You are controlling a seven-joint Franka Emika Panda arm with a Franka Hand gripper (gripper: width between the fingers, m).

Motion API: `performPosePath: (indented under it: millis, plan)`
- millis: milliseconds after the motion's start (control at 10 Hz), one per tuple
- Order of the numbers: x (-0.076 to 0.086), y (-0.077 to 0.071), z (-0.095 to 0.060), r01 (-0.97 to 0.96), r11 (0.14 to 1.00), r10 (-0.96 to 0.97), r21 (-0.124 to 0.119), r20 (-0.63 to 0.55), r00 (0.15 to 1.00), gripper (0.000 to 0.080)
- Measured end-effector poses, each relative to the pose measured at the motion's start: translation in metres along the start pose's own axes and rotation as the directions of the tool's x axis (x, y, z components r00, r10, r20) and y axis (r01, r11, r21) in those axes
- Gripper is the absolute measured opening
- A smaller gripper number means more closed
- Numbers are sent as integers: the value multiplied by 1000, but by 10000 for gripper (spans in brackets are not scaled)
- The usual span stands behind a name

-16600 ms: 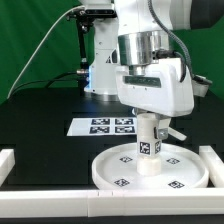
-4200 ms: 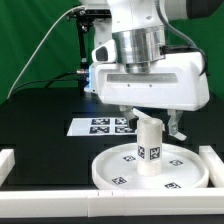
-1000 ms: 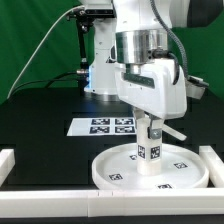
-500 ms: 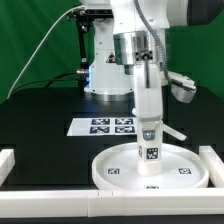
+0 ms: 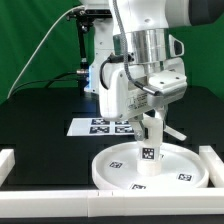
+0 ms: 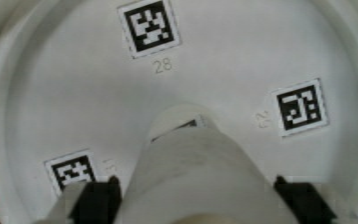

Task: Assemble round table

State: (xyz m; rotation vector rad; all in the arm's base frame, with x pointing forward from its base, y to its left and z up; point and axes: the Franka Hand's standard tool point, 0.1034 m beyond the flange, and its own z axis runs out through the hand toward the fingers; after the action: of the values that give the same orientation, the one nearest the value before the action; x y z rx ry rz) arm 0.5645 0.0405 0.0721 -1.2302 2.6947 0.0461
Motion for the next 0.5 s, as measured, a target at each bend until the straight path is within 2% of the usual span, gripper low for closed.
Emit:
performPosePath:
  millis: [400,500]
  plan:
    - [1,1,1,2,1000,-2,2,4,1000,409]
    - [0,1,0,11,1000,-11,0,4,1000,577]
